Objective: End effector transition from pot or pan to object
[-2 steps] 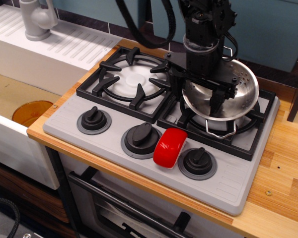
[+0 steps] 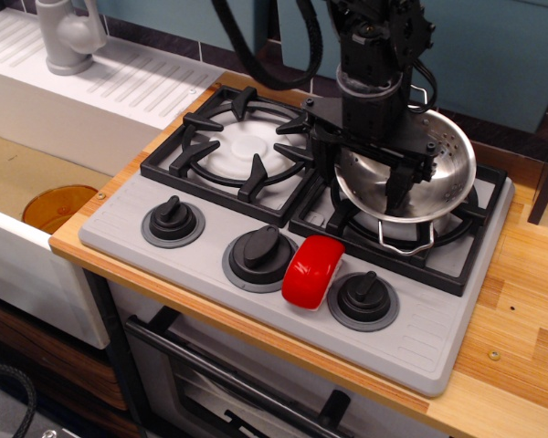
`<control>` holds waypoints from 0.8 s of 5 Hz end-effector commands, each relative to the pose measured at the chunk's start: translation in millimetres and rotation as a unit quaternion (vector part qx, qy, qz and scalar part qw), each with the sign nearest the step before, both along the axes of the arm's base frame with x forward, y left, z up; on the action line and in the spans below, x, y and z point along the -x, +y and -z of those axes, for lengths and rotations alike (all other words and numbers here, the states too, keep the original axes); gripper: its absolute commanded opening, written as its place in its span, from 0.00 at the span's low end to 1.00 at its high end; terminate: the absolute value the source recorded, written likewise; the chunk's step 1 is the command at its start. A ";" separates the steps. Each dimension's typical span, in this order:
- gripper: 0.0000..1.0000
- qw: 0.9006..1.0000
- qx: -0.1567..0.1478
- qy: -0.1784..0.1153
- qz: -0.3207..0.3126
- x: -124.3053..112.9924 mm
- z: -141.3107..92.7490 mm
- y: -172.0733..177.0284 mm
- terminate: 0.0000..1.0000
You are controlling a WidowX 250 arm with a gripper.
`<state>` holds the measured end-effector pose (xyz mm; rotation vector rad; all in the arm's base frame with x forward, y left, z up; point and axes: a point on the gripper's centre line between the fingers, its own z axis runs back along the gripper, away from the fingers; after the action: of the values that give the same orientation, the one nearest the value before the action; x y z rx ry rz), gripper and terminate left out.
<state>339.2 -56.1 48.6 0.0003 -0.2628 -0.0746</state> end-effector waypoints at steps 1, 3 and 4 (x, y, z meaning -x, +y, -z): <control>1.00 1.000 0.005 0.007 0.004 -7.6 -45.0 -20.4 0.00; 1.00 1.000 0.001 0.016 0.003 3.1 -75.4 -27.7 0.00; 1.00 1.000 0.004 0.017 0.003 17.5 -85.8 -25.4 0.00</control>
<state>317.8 -80.4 117.0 0.0046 -0.1701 -0.0783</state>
